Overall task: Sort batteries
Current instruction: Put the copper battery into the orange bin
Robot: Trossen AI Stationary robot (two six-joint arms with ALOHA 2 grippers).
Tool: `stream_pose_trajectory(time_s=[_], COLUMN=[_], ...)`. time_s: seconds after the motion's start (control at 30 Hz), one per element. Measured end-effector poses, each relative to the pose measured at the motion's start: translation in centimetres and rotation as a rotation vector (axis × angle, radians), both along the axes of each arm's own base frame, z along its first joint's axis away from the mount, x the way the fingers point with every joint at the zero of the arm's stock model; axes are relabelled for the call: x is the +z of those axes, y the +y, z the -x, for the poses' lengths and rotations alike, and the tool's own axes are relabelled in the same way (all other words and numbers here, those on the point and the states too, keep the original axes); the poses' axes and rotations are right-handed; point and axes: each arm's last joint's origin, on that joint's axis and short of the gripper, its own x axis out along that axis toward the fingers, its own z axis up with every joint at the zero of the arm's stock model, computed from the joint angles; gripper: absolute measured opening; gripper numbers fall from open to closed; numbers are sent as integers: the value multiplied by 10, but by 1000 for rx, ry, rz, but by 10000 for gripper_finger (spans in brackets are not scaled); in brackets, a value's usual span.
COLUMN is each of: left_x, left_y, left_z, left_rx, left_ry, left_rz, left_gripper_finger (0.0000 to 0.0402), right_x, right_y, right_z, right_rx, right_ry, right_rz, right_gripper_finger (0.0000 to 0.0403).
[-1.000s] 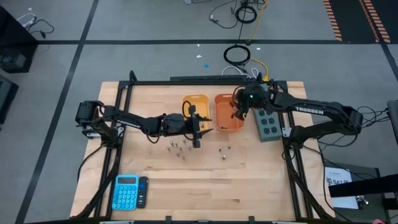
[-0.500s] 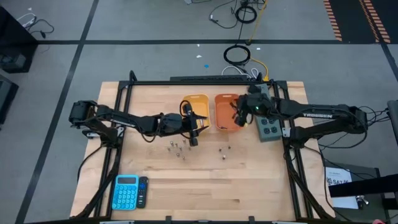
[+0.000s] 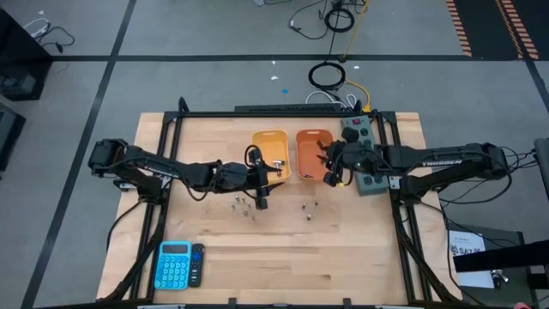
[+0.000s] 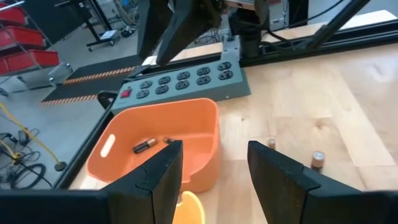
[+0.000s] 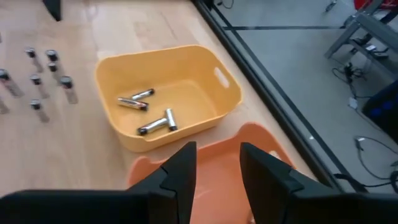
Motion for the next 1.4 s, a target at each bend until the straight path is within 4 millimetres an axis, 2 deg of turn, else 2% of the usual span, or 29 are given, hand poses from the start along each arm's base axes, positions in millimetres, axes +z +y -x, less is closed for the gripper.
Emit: stream_pose_trajectory(time_s=[0.37,0.53,0.67,0.83,1.0,1.1,1.3,1.4], left_x=[-1,-1,-5,-4,-3,2,11,5], left_y=[-10,-7,-7,-5,-8,-20,-57,-76], left_z=[1,1,2,2,1,1,10,18], left_rx=[-30,-4,0,19,64,30,-35,-55], left_ry=[5,3,41,28,-21,-67,-117,-62], left_rz=[1,45,40,53,202,211,126,101], left_gripper_finger=[191,191,191,191,191,191,191,191], right_x=[-5,-26,-42,-39,-42,-51,-65,-71], right_y=[28,45,64,94,121,132,150,161], right_z=[3,3,8,11,6,0,-11,-7], right_rx=[-27,6,52,86,95,87,142,171], right_ry=[-14,-113,-165,-260,-338,-345,-378,-371], right_rz=[21,-3,-80,-84,-27,-3,-5,-21], right_gripper_finger=[114,114,114,114,114,114,114,114])
